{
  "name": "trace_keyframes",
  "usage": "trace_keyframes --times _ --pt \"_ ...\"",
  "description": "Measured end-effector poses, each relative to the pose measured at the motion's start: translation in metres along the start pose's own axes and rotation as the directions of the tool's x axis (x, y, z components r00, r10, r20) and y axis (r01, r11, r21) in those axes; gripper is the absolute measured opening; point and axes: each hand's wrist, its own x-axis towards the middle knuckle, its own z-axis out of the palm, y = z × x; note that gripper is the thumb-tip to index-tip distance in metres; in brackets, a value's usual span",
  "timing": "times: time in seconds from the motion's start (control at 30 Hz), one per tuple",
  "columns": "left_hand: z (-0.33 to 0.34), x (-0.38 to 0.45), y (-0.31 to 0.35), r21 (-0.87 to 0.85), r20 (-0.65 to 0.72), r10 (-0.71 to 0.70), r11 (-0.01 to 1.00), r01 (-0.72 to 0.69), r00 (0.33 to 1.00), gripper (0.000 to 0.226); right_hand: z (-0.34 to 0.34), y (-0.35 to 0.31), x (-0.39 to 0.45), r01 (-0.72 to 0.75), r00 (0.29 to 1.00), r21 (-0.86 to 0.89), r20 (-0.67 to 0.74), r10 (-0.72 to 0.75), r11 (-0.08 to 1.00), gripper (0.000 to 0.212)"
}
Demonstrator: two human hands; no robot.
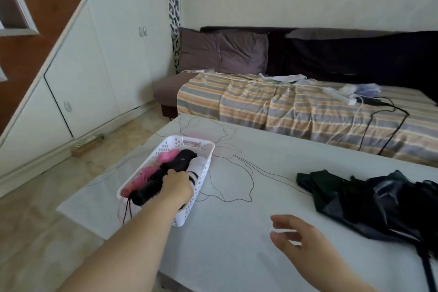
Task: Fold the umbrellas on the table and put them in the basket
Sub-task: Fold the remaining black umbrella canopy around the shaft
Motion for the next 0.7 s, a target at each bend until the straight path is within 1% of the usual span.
trace_keyframes --times 0.07,0.1,0.17,0.23,0.27,0.33,0.43,0.5,0.6,0.7 --pt "-0.002 -0.004 -0.001 0.004 -0.028 -0.001 1.0 0.001 1.0 0.032 -0.006 0.007 -0.001 -0.019 1.0 0.023 -0.017 0.02 1.0 0.021" --pt "-0.005 -0.009 0.001 0.001 -0.075 0.021 1.0 -0.021 0.997 0.03 -0.009 0.01 -0.001 -0.03 0.999 0.031 -0.026 0.031 0.999 0.021" --pt "-0.012 -0.019 0.011 0.028 -0.197 0.116 0.993 -0.113 0.973 0.027 -0.017 0.015 0.0 -0.053 0.997 0.032 -0.053 0.055 0.998 0.021" --pt "-0.013 -0.033 0.035 0.034 -0.266 0.24 0.97 -0.24 0.934 0.032 -0.028 0.025 0.0 -0.092 0.991 0.033 -0.097 0.094 0.995 0.023" --pt "-0.009 -0.04 0.052 0.008 -0.262 0.293 0.953 -0.302 0.919 0.035 -0.035 0.031 0.0 -0.111 0.984 0.031 -0.134 0.114 0.993 0.027" --pt "0.005 -0.06 0.091 -0.079 -0.202 0.375 0.914 -0.397 0.905 0.037 -0.053 0.045 -0.003 -0.17 0.959 -0.017 -0.233 0.161 0.985 0.038" --pt "0.043 -0.09 0.146 -0.2 -0.085 0.467 0.858 -0.474 0.88 0.027 -0.086 0.073 -0.012 -0.319 0.878 -0.114 -0.408 0.248 0.941 0.048" --pt "0.073 -0.107 0.178 -0.274 -0.03 0.516 0.82 -0.503 0.856 0.024 -0.105 0.096 -0.018 -0.444 0.82 -0.182 -0.478 0.316 0.877 0.049" --pt "0.11 -0.125 0.216 -0.381 0.026 0.569 0.766 -0.518 0.822 0.023 -0.124 0.129 -0.023 -0.589 0.753 -0.17 -0.471 0.46 0.79 0.044" --pt "0.135 -0.136 0.243 -0.462 0.05 0.591 0.729 -0.506 0.805 0.022 -0.132 0.164 -0.02 -0.664 0.709 -0.149 -0.434 0.555 0.732 0.038"
